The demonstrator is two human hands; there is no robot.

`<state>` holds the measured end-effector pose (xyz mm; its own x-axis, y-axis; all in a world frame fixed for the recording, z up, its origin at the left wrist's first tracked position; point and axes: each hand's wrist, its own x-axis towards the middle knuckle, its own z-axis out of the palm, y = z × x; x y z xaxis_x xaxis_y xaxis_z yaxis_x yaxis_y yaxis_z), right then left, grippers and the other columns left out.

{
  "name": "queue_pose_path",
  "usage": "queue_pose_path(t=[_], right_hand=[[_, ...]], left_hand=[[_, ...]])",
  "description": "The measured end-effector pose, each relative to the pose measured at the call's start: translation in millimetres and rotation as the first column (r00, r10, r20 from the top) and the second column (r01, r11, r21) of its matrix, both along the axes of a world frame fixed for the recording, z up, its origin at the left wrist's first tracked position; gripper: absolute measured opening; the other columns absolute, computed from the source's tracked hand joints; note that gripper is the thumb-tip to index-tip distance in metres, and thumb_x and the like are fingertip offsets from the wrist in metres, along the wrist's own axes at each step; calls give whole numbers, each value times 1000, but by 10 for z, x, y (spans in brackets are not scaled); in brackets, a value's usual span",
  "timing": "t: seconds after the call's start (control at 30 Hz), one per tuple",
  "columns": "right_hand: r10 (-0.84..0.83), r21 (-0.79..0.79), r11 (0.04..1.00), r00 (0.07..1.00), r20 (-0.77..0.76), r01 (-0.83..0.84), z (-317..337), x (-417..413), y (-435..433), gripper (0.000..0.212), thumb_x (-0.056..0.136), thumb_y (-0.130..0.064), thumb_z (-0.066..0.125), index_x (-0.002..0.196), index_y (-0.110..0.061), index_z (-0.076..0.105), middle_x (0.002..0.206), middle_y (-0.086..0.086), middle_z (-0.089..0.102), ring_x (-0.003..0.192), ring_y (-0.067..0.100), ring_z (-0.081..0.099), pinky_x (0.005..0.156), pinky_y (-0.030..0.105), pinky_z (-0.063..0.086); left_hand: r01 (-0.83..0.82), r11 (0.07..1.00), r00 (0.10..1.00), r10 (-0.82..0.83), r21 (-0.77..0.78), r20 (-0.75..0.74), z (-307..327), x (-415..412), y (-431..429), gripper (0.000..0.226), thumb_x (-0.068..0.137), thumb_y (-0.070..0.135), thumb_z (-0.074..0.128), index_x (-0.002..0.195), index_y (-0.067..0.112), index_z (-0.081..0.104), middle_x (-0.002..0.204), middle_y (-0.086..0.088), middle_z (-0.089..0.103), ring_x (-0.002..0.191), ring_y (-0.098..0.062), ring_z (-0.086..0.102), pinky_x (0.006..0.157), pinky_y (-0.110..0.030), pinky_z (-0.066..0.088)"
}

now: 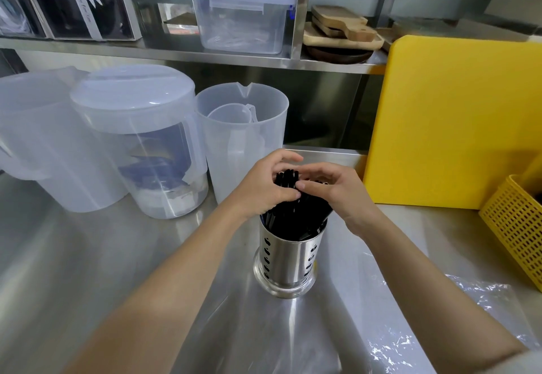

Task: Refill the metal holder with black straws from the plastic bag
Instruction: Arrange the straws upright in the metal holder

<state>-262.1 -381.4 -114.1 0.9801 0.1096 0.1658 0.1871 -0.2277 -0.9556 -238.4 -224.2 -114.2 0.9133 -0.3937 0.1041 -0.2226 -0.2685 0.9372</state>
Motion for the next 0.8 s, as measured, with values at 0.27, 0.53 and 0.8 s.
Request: queue_pose_path(t=[0.27, 0.53, 0.8], right_hand=[[-24, -11, 1000, 999, -38, 23, -18, 44, 8, 15, 82, -14, 65, 91, -25, 69, 83, -4, 66, 83, 9, 61, 64, 11, 50], [-1, -51, 999, 1000, -16, 0, 28, 36, 22, 16, 82, -13, 65, 87, -28, 67, 79, -6, 62, 79, 9, 58, 62, 9, 49], [8, -122, 993, 1000, -8, -9, 67, 56, 58, 13, 82, -16, 65, 80, -29, 67, 82, -4, 63, 80, 12, 57, 67, 18, 49]], left_hand=[[-134, 990, 991, 134, 36, -15, -48, -18, 36, 30, 78, 11, 70, 101, 29, 60, 82, 1, 69, 80, -16, 68, 76, -28, 55], [-199, 980, 978, 200, 12, -61, -44, -13, -7, 37, 75, 16, 74, 106, 29, 59, 84, -3, 70, 80, -20, 69, 74, -31, 57], [-187, 982, 979, 187, 8, -77, -29, -33, -11, 34, 76, 17, 73, 106, 26, 59, 81, 1, 69, 78, -15, 68, 72, -26, 55]])
